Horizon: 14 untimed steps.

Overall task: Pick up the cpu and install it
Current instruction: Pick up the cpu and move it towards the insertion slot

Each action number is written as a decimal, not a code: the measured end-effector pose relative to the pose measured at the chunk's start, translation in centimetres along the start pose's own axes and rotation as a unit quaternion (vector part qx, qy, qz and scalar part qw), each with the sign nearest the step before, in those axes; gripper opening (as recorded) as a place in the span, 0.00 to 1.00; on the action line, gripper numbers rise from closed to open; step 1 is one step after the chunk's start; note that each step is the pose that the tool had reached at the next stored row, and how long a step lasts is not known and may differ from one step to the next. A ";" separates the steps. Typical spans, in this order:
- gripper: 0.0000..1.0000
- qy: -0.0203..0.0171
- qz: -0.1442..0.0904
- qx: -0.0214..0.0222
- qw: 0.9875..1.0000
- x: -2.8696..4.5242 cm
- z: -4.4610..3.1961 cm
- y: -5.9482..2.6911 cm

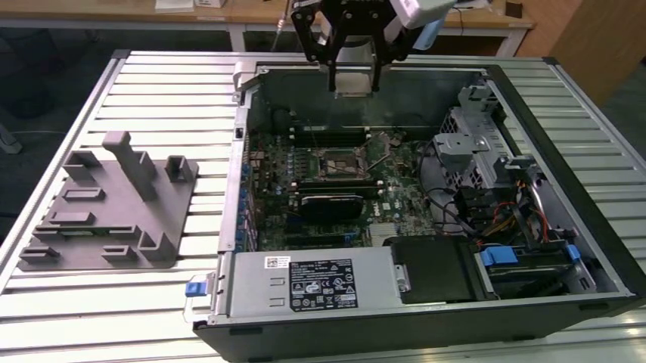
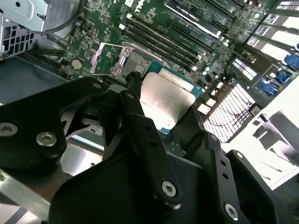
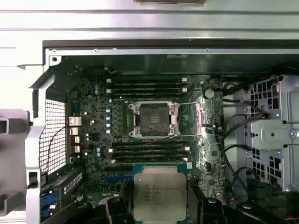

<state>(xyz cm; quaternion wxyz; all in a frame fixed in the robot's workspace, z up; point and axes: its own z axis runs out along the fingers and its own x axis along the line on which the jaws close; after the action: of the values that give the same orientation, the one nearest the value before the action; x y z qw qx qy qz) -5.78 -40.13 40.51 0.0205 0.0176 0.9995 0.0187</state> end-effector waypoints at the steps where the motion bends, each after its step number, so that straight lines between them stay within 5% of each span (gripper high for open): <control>1: 0.55 0.000 -0.002 0.000 1.000 0.00 0.19 0.03; 14: 0.55 0.000 -0.005 0.000 1.000 0.10 2.55 0.22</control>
<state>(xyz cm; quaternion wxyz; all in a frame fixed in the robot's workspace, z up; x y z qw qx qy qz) -5.77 -39.81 37.97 0.0203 0.0124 0.9995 0.0188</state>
